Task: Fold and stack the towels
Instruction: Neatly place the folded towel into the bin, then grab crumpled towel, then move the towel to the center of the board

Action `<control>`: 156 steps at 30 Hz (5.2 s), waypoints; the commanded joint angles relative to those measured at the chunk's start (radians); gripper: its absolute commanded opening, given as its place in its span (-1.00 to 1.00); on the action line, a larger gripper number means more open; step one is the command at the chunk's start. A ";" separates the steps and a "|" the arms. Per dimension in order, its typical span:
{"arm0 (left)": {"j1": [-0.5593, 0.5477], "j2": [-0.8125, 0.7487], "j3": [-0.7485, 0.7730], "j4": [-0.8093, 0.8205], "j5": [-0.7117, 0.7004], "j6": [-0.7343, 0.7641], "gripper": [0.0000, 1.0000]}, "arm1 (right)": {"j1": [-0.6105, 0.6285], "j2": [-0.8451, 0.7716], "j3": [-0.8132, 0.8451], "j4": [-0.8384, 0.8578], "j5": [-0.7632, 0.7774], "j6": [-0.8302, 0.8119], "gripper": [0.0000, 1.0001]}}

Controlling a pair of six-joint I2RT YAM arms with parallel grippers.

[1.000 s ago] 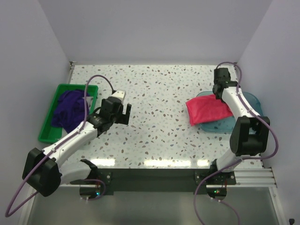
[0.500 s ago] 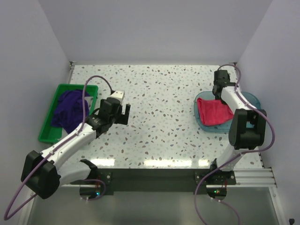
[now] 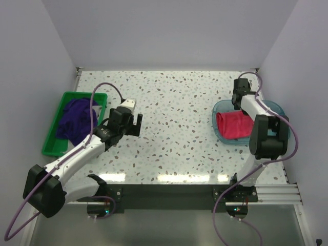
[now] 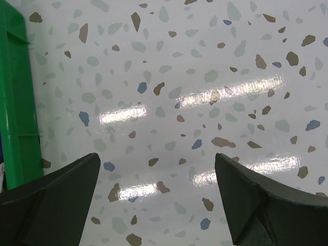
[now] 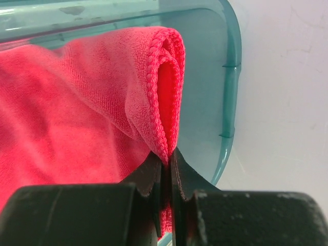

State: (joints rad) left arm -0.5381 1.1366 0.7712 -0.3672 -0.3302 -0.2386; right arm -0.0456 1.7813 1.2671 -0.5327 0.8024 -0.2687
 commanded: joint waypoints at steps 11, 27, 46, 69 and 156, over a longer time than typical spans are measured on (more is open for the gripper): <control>0.000 -0.001 -0.006 0.036 -0.027 0.024 0.98 | -0.060 0.115 0.072 0.024 0.225 0.103 -0.30; 0.003 0.092 0.014 0.019 -0.032 0.018 0.98 | -0.108 0.055 0.140 -0.208 -0.108 0.437 -0.04; 0.003 0.117 0.007 0.033 -0.023 0.009 0.97 | -0.270 0.125 0.054 0.023 -0.621 0.609 -0.28; 0.003 0.127 0.008 0.031 -0.033 0.007 0.97 | -0.352 0.037 -0.035 -0.047 -0.502 0.703 -0.14; -0.038 0.456 1.510 -0.340 0.214 -0.005 -1.00 | 0.521 -0.750 -0.063 -0.182 -0.592 0.533 0.97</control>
State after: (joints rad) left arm -0.4786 1.6112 2.2147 -0.6987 -0.1986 -0.3046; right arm 0.4770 1.0889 1.1847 -0.7830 0.0998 0.2531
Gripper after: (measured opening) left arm 0.040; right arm 0.985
